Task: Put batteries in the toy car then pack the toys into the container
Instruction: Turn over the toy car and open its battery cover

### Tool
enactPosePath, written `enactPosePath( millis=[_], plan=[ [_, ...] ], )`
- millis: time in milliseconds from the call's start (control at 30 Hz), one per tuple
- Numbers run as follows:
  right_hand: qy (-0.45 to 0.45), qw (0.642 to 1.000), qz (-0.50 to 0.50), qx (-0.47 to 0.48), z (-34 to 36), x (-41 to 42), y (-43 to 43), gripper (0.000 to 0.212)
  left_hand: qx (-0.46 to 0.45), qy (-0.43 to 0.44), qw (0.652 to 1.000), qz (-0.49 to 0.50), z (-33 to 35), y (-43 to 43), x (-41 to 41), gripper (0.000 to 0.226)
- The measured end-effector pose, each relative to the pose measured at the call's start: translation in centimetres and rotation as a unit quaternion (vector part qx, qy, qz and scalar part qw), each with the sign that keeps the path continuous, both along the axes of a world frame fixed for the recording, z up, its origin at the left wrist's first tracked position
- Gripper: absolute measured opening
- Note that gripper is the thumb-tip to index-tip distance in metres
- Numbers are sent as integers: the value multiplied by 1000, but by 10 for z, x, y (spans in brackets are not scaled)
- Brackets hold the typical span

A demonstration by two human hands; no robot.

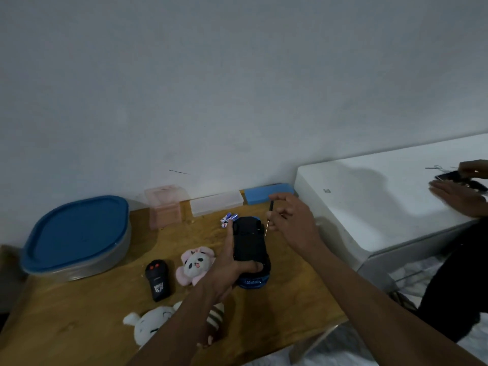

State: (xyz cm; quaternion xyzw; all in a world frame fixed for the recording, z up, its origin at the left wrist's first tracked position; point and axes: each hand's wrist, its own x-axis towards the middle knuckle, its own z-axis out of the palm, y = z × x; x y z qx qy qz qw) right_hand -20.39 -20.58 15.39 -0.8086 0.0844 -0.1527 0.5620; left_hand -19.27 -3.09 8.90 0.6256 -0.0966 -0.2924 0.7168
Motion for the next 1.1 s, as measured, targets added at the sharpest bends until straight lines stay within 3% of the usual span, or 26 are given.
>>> enactPosePath(
  millis=[167,300,500,1100],
  plan=[
    [-32,999,6,32,4,17,2,23,-1,-52,999,7,14,-9,6,118],
    [-75,996,17,50,19,25,-3,22,16,-64,998,9,25,-17,12,132],
    [-113,991,41,55,29,34,-23,15,25,-107,992,59,39,-35,16,125],
    [-151,985,82,18,37,47,-47,8,35,-106,990,88,56,-61,15,130]
  ],
)
